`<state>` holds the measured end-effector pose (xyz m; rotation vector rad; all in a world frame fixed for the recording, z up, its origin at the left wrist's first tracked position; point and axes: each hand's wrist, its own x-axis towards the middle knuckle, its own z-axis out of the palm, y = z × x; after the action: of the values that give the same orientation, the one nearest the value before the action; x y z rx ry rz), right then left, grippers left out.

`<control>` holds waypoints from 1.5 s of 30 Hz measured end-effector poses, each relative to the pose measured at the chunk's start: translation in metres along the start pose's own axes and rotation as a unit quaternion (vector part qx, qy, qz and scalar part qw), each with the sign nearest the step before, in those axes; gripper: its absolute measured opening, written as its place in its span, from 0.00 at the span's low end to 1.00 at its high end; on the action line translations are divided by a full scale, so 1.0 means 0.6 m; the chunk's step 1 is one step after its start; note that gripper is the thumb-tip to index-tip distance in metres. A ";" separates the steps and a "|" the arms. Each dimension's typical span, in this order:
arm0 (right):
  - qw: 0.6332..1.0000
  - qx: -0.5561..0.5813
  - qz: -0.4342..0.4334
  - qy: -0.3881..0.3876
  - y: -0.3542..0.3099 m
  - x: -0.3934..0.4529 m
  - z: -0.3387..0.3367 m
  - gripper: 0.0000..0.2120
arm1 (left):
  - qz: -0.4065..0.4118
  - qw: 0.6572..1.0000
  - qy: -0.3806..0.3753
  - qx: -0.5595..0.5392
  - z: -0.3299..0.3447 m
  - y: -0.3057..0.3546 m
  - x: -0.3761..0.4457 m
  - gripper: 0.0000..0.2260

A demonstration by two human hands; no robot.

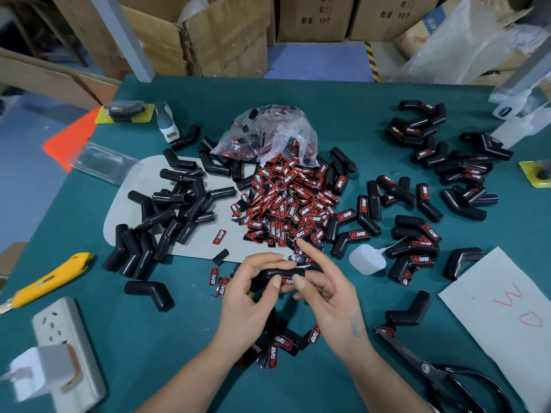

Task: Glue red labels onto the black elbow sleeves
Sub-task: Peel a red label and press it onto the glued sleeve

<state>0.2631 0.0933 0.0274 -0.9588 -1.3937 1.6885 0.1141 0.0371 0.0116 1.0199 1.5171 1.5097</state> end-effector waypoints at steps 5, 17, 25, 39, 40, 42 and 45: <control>1.000 -0.023 -0.009 0.017 0.011 -0.003 0.000 0.24 | -0.005 1.000 -0.002 -0.006 0.005 0.002 -0.001 0.12; 0.999 -0.011 -0.028 0.034 0.006 -0.006 0.001 0.23 | 0.024 0.999 -0.020 0.011 0.009 0.013 0.002 0.12; 0.999 -0.001 -0.012 0.031 0.004 -0.003 0.002 0.24 | 0.056 0.995 -0.080 0.004 -0.010 0.003 0.010 0.12; 0.998 -0.039 0.003 0.044 0.004 0.001 -0.011 0.21 | 0.146 0.981 -0.010 0.128 -0.021 -0.012 0.022 0.07; 0.997 -0.055 -0.007 0.053 0.004 0.000 -0.011 0.21 | 0.117 0.988 0.000 0.100 -0.025 -0.011 0.024 0.07; 0.995 -0.083 -0.015 0.057 0.003 0.001 -0.013 0.20 | 0.080 0.995 -0.002 0.064 -0.033 -0.010 0.029 0.08; 0.993 -0.099 -0.016 0.061 0.009 0.006 -0.014 0.24 | 0.063 0.994 -0.038 0.079 -0.035 -0.008 0.026 0.13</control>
<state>0.2686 0.0992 0.0205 -1.1257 -1.5059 1.4621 0.0883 0.0430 0.0075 1.2713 1.5626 1.4360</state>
